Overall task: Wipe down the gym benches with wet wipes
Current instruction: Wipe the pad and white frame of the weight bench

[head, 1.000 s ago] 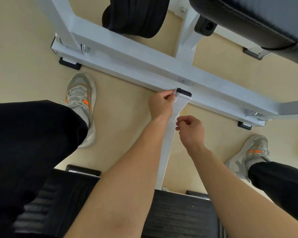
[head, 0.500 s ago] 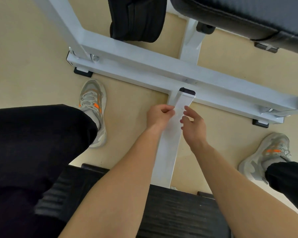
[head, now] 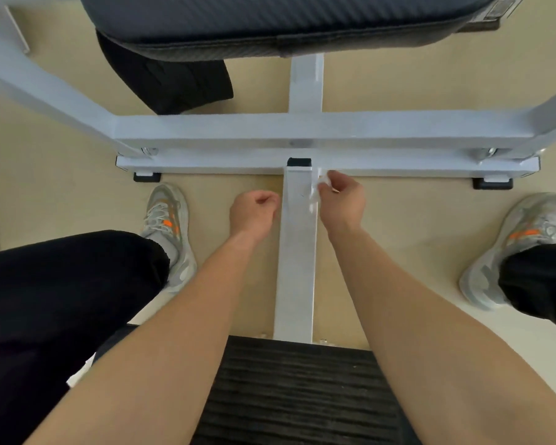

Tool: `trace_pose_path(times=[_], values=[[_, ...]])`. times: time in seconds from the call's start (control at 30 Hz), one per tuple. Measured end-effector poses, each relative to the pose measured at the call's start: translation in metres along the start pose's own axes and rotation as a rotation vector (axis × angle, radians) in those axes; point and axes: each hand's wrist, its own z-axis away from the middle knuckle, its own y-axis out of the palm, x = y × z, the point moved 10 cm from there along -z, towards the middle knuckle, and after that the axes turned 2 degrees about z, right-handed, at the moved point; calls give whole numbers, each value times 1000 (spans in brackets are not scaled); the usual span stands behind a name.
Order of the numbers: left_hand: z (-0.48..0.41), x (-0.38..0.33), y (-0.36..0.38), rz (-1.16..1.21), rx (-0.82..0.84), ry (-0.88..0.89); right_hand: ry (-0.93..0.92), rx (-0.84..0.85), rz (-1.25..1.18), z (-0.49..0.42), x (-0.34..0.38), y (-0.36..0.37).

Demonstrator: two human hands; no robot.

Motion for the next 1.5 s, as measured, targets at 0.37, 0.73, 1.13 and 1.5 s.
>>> trace_pose_path(times=[0.37,0.73,1.13,1.5], values=[[-6,-16,-7,-143,-28,21,-20,139,163,3,-25,33],[-6,-3,-8,-98,-15,-8,46,231,273,0,-14,31],[47,9,-54,366,27,-26,-192,257,291,87,81,48],[-37,87,-151,645,-340,-214,-448,537,482,79,105,231]])
